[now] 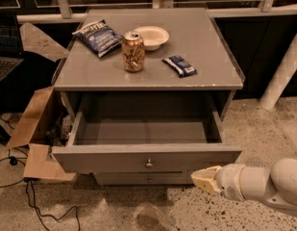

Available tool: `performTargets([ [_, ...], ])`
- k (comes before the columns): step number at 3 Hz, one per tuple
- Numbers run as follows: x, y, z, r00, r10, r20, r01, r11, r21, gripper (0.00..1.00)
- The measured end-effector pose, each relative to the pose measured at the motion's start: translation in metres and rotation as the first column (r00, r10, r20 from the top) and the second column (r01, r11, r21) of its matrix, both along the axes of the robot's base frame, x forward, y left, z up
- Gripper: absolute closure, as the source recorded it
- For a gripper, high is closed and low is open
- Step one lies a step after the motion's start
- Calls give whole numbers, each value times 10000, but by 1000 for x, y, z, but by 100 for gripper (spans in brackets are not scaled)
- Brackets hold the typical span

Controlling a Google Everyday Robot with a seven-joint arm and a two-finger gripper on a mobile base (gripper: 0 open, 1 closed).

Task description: Close top drawer

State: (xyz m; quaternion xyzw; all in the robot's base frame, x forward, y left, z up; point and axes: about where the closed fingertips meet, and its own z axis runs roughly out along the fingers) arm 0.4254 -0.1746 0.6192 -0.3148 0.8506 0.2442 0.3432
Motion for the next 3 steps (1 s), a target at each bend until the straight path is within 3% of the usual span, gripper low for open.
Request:
performTargets([
  [1, 33, 0, -29, 9999, 80, 135, -84, 9995, 307, 100],
  [3, 86, 0, -42, 9977, 289, 613, -301, 9994, 195, 100],
])
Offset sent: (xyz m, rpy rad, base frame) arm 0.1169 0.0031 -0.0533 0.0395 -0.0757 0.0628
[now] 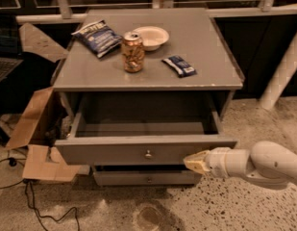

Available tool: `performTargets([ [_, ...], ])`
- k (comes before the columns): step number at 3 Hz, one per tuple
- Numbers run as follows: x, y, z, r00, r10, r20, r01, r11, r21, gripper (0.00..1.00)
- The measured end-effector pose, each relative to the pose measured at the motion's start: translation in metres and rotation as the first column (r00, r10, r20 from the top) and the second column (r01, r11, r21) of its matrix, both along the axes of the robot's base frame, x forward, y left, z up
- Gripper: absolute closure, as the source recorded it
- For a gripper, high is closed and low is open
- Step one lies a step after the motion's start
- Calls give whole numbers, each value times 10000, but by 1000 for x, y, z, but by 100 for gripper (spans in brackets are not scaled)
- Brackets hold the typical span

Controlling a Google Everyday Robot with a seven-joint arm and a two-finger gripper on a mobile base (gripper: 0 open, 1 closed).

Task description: Close top drawer

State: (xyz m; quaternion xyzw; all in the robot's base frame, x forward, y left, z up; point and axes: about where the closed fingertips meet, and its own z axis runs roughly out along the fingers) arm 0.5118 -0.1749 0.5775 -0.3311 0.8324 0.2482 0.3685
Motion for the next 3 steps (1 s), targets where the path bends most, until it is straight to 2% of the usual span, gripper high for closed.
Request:
performTargets([
  [1, -1, 0, 0, 10000, 0, 0, 0, 10000, 0, 100],
  [2, 20, -1, 1, 9994, -254, 227, 254, 9997, -20, 100],
  [3, 38, 0, 4, 9964, -776, 344, 784, 9967, -215, 100],
])
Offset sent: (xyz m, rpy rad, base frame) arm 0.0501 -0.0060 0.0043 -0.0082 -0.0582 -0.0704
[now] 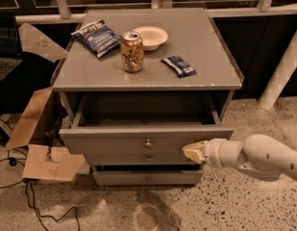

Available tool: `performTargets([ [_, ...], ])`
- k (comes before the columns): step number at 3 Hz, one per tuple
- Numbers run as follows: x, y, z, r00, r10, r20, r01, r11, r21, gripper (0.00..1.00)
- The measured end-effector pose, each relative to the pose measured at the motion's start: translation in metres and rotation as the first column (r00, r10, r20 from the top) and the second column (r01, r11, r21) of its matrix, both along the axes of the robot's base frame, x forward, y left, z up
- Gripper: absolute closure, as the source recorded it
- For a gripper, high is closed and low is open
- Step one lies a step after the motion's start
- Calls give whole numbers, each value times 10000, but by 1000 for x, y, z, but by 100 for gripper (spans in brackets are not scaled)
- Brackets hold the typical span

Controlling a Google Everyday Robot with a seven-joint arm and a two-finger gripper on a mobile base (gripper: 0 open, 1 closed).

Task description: Close top drawer

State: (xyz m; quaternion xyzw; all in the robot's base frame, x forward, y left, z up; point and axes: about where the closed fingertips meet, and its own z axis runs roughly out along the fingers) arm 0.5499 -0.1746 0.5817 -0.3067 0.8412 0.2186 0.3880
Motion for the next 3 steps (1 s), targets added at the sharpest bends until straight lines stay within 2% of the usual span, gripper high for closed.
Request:
performTargets([
  [1, 23, -1, 4, 9952, -981, 19, 982, 9945, -369, 100],
  [2, 41, -2, 10, 9774, -2108, 162, 2114, 9757, -580, 100],
  [3, 59, -8, 18, 9510, -3056, 463, 3083, 9485, -721, 100],
])
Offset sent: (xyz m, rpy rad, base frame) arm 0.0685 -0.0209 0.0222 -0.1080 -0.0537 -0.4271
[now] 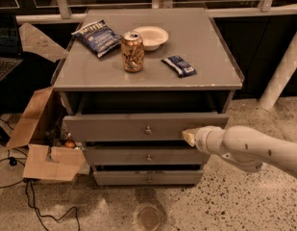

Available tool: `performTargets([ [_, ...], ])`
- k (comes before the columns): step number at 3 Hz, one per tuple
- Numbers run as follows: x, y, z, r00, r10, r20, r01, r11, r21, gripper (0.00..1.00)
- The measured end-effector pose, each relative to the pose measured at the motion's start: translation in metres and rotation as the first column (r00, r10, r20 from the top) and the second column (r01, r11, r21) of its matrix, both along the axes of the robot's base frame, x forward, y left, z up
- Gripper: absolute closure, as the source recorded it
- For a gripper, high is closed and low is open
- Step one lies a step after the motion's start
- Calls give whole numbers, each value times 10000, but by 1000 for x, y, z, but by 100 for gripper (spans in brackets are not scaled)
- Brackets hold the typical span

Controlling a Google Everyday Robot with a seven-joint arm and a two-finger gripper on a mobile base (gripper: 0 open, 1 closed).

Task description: Close top drawer

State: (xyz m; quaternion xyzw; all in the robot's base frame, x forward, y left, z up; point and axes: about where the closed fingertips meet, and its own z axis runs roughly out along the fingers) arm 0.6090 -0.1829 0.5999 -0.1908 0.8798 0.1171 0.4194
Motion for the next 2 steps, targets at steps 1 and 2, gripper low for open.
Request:
performTargets([
  [1, 12, -1, 4, 9992, -364, 174, 365, 9993, -13, 100],
  [2, 16, 3, 0, 9994, 192, 291, -195, 9998, 87, 100],
])
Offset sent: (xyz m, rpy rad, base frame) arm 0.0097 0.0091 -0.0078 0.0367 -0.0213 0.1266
